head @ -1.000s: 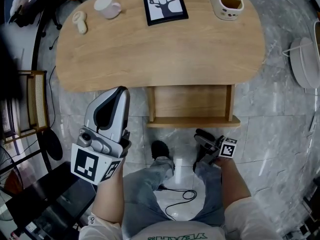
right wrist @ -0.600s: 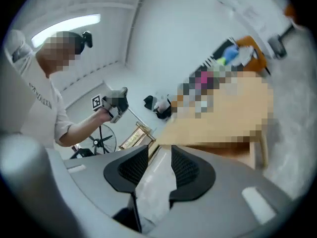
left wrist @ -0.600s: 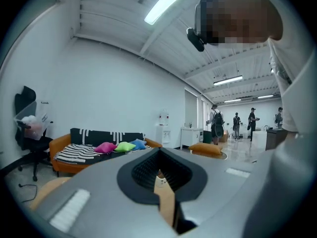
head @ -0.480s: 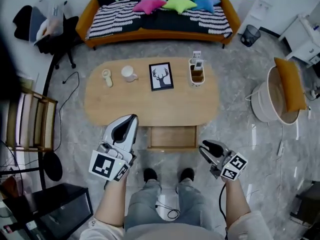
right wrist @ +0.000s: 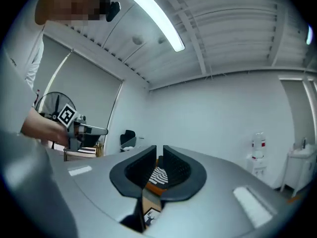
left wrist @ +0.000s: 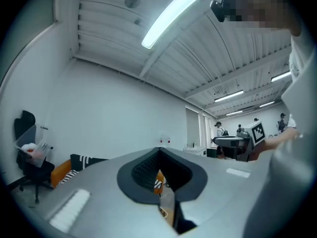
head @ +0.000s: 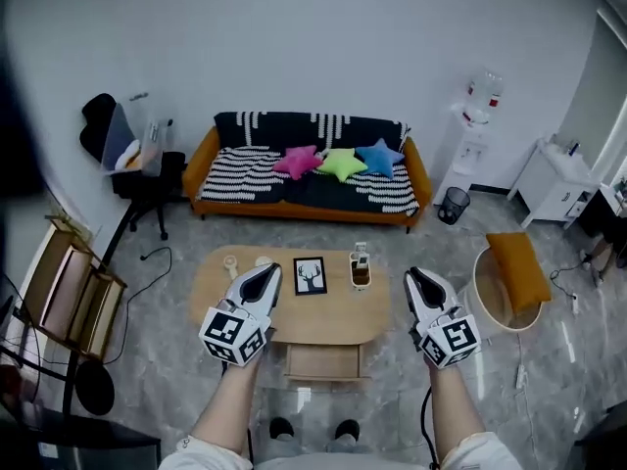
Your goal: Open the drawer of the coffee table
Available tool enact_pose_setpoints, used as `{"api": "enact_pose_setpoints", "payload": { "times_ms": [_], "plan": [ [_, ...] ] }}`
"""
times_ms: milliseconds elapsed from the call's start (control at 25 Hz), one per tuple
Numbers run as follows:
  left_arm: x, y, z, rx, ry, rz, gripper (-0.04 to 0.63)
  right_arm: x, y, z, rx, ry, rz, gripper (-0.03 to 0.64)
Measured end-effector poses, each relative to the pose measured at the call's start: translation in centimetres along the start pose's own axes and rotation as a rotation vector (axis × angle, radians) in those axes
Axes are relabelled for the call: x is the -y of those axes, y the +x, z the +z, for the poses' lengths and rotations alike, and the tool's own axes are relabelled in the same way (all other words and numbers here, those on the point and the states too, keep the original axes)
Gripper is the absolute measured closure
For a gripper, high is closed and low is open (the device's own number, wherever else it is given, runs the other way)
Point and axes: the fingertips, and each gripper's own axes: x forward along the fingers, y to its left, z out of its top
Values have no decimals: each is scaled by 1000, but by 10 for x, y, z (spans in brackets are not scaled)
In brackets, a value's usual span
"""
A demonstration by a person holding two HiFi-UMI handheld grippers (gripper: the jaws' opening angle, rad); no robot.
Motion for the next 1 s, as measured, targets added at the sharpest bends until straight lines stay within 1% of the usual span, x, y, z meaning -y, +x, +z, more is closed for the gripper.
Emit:
{"api": "enact_pose_setpoints", "payload": {
  "times_ms": [120,200,320,440,640,760,1000],
  "plan": [
    [7,-4,21,10,20,-5,597,7,1,30,11,-23,-55,585],
    [10,-7,26,8,27,2,597,18,-2,42,-1,-19,-101,609],
    [10,-8,31,8,35,11,595,31,-6,55,-2,-18,-143,612],
    [6,-9,34,-2,38,19,595,38,-11,52,-18,-6,-157,612],
    [-1,-5,42,-6,47,38,597,47,-22,36,-43,32,-188,612],
    [-9,-2,47,-3,55,55,597,52,-25,30,-46,39,-196,612],
    [-24,2,50,11,48,93,595,61,-24,26,-43,39,-207,614]
  ]
}}
